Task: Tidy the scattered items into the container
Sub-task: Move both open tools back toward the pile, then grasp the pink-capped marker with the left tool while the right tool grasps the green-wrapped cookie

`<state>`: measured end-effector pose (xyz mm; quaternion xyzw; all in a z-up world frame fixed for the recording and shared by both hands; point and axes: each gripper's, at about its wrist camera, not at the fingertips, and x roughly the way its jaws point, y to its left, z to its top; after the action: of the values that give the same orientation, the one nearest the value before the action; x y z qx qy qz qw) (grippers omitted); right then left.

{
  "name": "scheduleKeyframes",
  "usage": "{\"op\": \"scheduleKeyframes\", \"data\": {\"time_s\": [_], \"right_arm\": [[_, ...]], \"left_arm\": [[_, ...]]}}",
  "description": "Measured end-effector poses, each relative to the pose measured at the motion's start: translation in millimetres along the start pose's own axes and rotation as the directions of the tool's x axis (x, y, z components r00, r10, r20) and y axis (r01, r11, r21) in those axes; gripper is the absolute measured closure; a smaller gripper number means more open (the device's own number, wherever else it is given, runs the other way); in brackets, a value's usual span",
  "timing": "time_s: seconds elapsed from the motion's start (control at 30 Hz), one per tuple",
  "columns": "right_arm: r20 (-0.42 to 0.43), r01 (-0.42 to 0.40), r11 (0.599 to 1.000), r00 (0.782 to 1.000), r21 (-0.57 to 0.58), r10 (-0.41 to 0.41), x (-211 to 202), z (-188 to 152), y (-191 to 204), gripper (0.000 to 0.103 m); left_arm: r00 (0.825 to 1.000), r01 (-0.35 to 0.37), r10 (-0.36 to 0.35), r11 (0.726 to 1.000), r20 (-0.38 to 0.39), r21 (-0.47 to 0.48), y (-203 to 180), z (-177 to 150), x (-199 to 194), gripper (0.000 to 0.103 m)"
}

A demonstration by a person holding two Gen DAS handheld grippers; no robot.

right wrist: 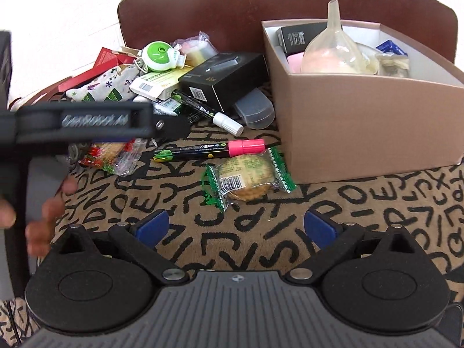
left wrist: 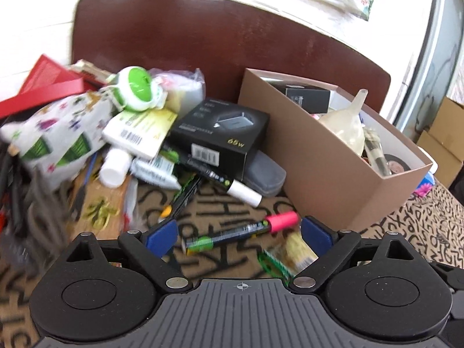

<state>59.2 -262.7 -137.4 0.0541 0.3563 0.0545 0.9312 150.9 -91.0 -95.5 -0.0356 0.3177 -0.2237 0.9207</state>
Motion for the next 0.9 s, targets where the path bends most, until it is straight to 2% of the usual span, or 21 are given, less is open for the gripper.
{"op": "scheduleKeyframes", "data": {"time_s": [0.17, 0.37, 0.43, 0.5, 0.53, 0.63, 0.7, 0.8, 0.9], "right_arm": [[-0.019, 0.009, 1.000, 1.000, 0.012, -0.009, 14.8, 1.2, -4.4, 0.006], [-0.030, 0.022, 1.000, 0.999, 0.020, -0.022, 30.4, 3.0, -10.2, 0.011], [-0.016, 0.026, 1.000, 1.000, 0.007, -0.026, 33.3, 3.9, -8.7, 0.014], [-0.002, 0.024, 1.000, 1.000, 0.002, -0.024, 36.6, 5.5, -7.4, 0.017], [0.004, 0.022, 1.000, 1.000, 0.004, -0.022, 38.3, 6.8, -7.0, 0.019], [0.024, 0.026, 0.999, 0.999, 0.038, -0.027, 43.3, 11.3, -8.9, 0.033], [0.026, 0.003, 0.999, 1.000, 0.050, -0.004, 44.8, 12.7, -10.6, 0.052], [0.013, -0.006, 1.000, 1.000, 0.010, 0.005, 40.6, 11.2, -4.9, 0.054], [0.002, -0.016, 1.000, 1.000, -0.014, 0.016, 30.5, 4.4, -1.8, 0.054]], "left_arm": [[0.998, 0.047, -0.045, 0.998, -0.054, 0.030, 3.0, 7.0, 31.1, 0.010], [0.987, 0.054, -0.048, 0.998, -0.155, 0.036, 9.2, -4.4, 57.2, 0.019], [0.990, 0.038, -0.028, 0.997, -0.139, 0.073, 7.4, -8.6, 54.7, 0.024], [0.990, 0.016, -0.001, 0.994, -0.139, 0.111, 4.1, -9.7, 53.4, 0.037], [0.990, 0.018, -0.002, 0.993, -0.141, 0.114, 4.3, -9.5, 53.0, 0.039], [0.989, 0.014, 0.003, 0.993, -0.146, 0.118, 3.6, -9.2, 52.2, 0.046], [0.989, 0.008, 0.011, 0.991, -0.150, 0.130, 1.6, -10.7, 49.9, 0.067], [0.985, 0.036, -0.015, 0.992, -0.172, 0.117, -2.0, -15.4, 40.3, 0.087], [0.985, 0.028, -0.009, 0.994, -0.175, 0.108, -7.9, -25.6, 27.5, 0.090]]}}
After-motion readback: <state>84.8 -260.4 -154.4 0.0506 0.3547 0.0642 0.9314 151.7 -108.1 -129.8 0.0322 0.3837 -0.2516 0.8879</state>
